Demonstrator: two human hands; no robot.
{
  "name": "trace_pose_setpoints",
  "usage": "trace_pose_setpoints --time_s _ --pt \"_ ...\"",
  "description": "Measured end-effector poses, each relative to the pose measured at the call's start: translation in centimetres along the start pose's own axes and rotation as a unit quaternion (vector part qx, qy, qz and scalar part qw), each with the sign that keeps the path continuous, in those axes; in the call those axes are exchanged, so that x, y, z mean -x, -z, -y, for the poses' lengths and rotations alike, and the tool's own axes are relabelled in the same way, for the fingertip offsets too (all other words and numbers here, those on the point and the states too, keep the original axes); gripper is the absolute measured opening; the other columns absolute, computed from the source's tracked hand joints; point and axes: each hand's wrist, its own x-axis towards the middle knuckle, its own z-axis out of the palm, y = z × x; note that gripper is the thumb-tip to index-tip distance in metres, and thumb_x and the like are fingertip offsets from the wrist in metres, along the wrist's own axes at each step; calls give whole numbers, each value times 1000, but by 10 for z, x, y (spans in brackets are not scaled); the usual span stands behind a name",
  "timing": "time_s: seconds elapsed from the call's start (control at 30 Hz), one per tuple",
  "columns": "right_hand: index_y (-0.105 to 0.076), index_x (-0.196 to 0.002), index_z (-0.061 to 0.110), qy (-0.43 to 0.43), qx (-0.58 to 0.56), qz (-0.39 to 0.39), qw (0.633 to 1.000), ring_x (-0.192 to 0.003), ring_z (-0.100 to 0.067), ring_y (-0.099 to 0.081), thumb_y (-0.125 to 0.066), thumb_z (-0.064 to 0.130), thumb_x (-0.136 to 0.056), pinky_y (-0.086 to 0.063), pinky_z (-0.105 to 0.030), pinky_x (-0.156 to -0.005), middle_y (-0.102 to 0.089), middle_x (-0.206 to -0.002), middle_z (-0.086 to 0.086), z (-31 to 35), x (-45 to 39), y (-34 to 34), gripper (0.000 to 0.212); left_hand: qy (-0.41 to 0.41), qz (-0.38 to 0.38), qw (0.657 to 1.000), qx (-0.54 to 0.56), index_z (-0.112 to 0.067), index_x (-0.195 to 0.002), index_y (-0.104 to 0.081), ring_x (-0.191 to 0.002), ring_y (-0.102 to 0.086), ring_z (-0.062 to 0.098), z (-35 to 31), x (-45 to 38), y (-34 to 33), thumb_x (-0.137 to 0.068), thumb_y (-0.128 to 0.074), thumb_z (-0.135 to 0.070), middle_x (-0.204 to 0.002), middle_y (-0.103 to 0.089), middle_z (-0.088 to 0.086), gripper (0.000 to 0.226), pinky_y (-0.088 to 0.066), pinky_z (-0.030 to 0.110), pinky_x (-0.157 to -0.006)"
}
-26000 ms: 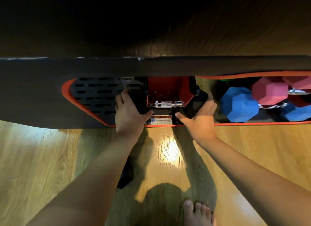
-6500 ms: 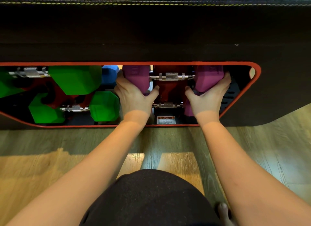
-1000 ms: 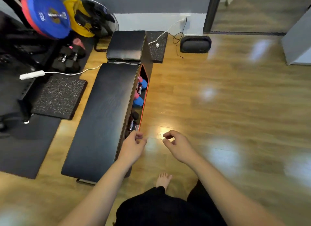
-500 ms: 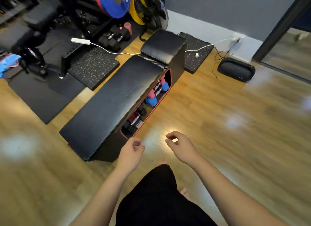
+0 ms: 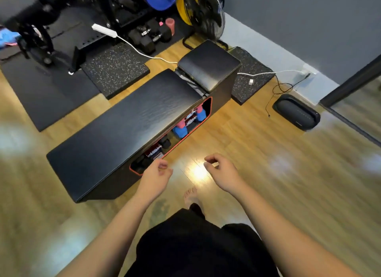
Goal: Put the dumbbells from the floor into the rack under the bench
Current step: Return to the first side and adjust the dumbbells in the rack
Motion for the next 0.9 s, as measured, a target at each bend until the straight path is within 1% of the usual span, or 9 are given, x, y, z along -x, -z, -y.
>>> trace_pose_setpoints --time_s 0.1,0.2,0.27,0.37,0.47,0.57,0.67,0.77,0.9 --pt "-65 -110 20 12 -14 11 1000 -64 -2 -50 -58 29 -96 -39 -22 -67 -62 -104 7 6 -25 8 18 16 -36 999 31 -24 -112 -59 -90 -60 13 -6 -14 -2 -91 -63 -33 -105 -61 -10 24 -49 29 -82" --pt "-65 -109 21 36 -2 58 998 -56 -1 -49 -59 29 -95 -38 -20 -63 -63 -104 8 9 -46 9 17 50 -81 995 37 -24 -110 -60 -83 -58 7 -8 -21 -11 -91 -63 -31 -103 -62 -10 21 -44 22 -74" --pt "-65 -108 21 46 5 94 995 -58 -1 -50 -60 29 -95 -38 -20 -64 -63 -104 8 4 -57 9 16 73 -105 991 46 -24 -110 -59 -82 -56 3 -7 -19 -18 -92 -62 -32 -101 -61 -9 20 -41 18 -69" --pt "-65 -110 21 53 44 159 985 -63 -2 -53 -60 29 -95 -39 -19 -65 -63 -104 7 3 -69 13 18 118 -160 976 85 -22 -109 -60 -84 -57 9 -8 -9 -28 -92 -62 -30 -100 -61 -8 20 -42 23 -75" --pt "-65 -113 20 65 62 194 977 -65 -1 -53 -59 29 -96 -37 -16 -62 -63 -106 7 3 -83 18 20 151 -202 961 114 -18 -107 -60 -80 -55 9 -9 3 -44 -92 -63 -25 -96 -61 -4 17 -41 19 -70" --pt "-64 -115 20 72 69 219 971 -64 -1 -52 -58 27 -96 -37 -16 -61 -63 -107 7 10 -95 22 21 148 -224 954 135 -14 -106 -60 -81 -57 13 -10 14 -55 -92 -64 -23 -93 -61 -1 18 -42 19 -69" --pt "-64 -115 19 81 73 235 966 -65 -1 -52 -58 25 -96 -39 -16 -62 -63 -108 7 13 -102 23 21 171 -252 938 163 -16 -106 -59 -82 -56 11 -14 18 -60 -92 -62 -24 -92 -60 -3 16 -43 22 -69" --pt "-65 -115 18 83 80 246 962 -66 -2 -52 -58 25 -96 -40 -18 -65 -62 -106 6 18 -112 20 21 183 -256 934 166 -23 -107 -57 -85 -56 8 -19 11 -55 -93 -60 -28 -96 -59 -9 16 -44 25 -73" --pt "-66 -113 19 73 72 221 970 -72 -3 -54 -59 25 -96 -41 -21 -73 -63 -104 9 27 -125 0 19 186 -252 934 171 -26 -108 -58 -90 -58 5 -6 -7 -41 -92 -60 -32 -99 -60 -14 17 -48 28 -78"
